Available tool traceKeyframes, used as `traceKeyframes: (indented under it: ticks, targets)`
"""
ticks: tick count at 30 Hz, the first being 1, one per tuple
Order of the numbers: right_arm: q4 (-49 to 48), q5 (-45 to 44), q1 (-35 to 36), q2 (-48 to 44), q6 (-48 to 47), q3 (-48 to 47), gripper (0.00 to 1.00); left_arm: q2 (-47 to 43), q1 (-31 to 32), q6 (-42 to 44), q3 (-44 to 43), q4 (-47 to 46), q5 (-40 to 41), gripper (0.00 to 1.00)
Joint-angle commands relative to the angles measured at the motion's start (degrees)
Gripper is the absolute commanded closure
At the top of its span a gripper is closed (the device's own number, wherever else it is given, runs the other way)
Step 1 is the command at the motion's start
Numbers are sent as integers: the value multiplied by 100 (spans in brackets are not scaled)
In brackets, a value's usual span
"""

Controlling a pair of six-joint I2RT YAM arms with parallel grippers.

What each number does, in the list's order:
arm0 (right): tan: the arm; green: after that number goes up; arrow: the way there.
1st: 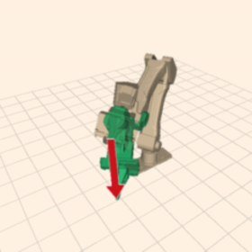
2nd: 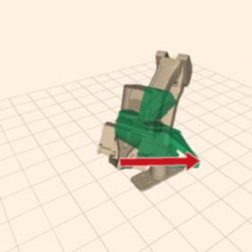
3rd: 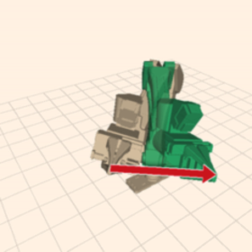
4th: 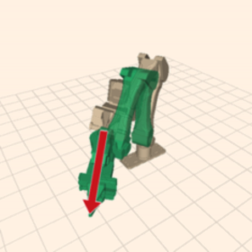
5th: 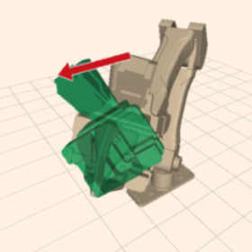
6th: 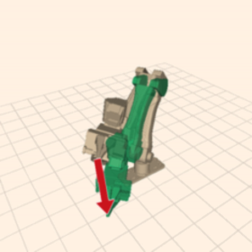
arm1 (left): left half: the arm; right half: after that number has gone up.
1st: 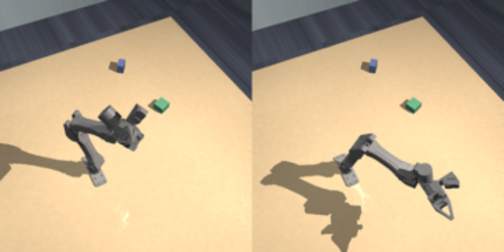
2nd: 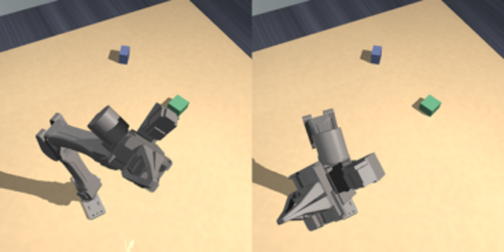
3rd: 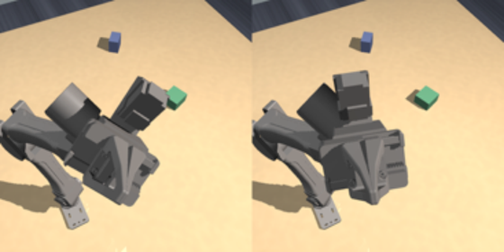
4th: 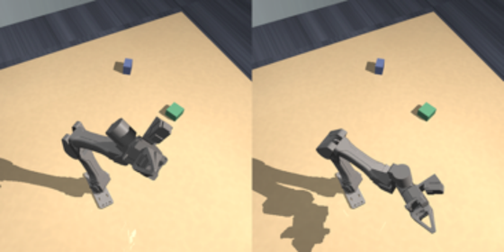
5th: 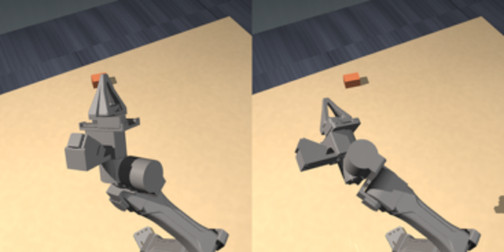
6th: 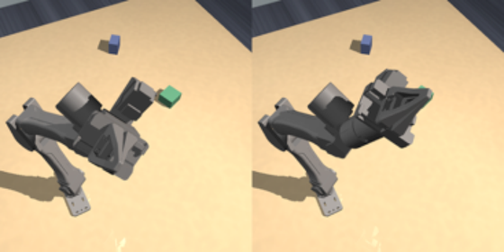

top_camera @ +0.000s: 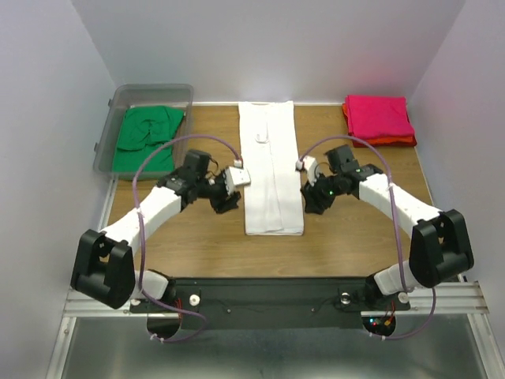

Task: Fold and stack the t-shirts
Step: Fold the tshirt

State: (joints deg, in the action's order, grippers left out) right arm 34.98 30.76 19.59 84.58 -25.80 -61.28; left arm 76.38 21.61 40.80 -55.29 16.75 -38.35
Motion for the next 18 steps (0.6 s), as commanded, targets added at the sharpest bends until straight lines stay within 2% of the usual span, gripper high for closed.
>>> traceKeyframes:
  ticks: [1, 5, 8, 13, 18]
  targets:
    - [-138, -544, 343, -484, -1206, 835, 43, -298, 580, 1271, 948, -241, 81, 38]
    - [-720, -852, 817, -855, -1489, 1468, 38, -641, 1143, 1702, 1800, -795, 441, 34]
    - [-1124, -914, 1063, -899, -1717, 1820, 38, -686, 1486, 1905, 2143, -1191, 652, 34]
    - [-1441, -949, 1380, -723, -2139, 1997, 41, -633, 1785, 2160, 2452, -1990, 943, 34]
    - [-1459, -949, 1652, -618, -2350, 2032, 44, -423, 1952, 2328, 2479, -2123, 961, 34]
